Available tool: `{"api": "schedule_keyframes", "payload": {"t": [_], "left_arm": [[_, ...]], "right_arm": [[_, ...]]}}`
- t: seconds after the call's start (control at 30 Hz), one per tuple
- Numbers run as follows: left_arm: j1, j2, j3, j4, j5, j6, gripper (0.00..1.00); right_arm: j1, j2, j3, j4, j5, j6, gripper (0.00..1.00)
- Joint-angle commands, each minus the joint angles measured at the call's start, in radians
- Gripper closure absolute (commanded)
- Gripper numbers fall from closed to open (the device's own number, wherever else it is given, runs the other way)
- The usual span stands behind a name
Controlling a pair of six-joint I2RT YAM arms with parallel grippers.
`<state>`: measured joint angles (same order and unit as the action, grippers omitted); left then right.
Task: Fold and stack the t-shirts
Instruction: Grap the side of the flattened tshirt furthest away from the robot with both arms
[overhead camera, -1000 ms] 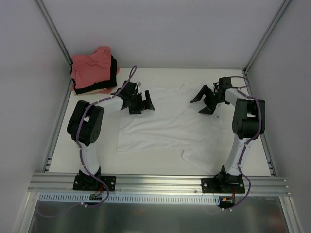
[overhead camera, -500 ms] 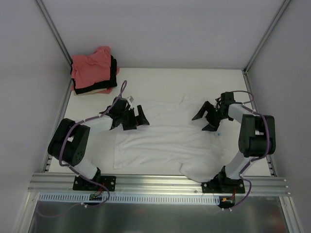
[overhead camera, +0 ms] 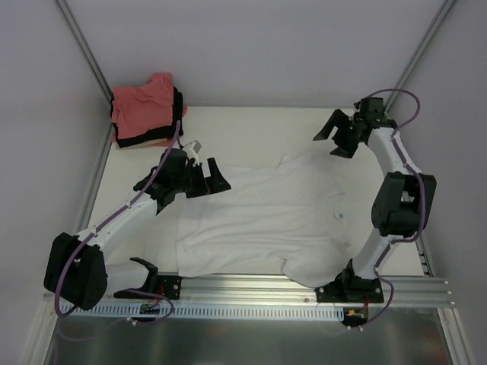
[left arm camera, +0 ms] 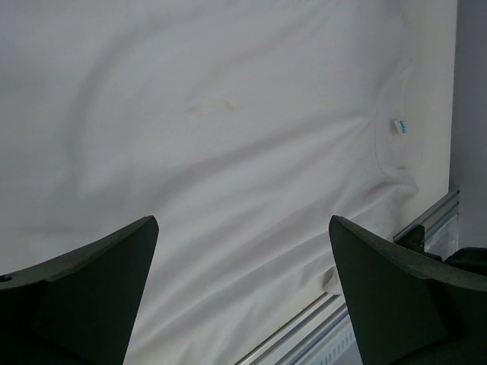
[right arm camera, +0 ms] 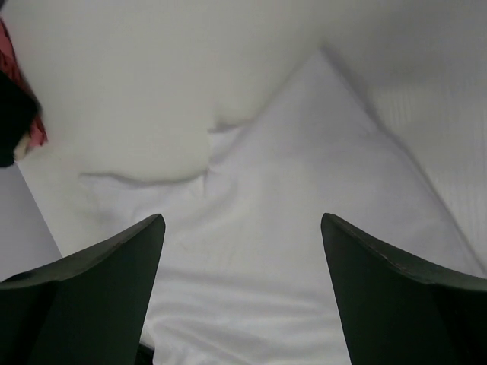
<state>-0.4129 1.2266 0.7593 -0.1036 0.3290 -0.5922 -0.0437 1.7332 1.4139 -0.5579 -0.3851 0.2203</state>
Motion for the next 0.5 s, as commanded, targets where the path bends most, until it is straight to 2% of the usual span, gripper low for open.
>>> {"api": "schedule_keyframes", "payload": {"t": [0.0,0.07,0.2,0.47], "left_arm": [[-0.009,-0.035,0.035,-0.07,0.002,0.025,0.01],[-0.018,-0.055,0.032,-0.083,0.004,0.029,0.01],[-0.026,-0.098,0.023,-0.134,-0.001,0.046,0.01],[-0.027,-0.177,0.008,-0.176,-0.015,0.063,0.01]], "right_arm": [[-0.008,0.201,0.21,-0.052,-0.04,0.016,0.12],[-0.008,0.32,0.276,-0.054,-0.07,0.039,0.12],[-0.015,0.434,0.347,-0.028,-0.08,0.053,0.13],[-0.039,0.505,0.312,0.055,-0.107,0.08,0.13]]}}
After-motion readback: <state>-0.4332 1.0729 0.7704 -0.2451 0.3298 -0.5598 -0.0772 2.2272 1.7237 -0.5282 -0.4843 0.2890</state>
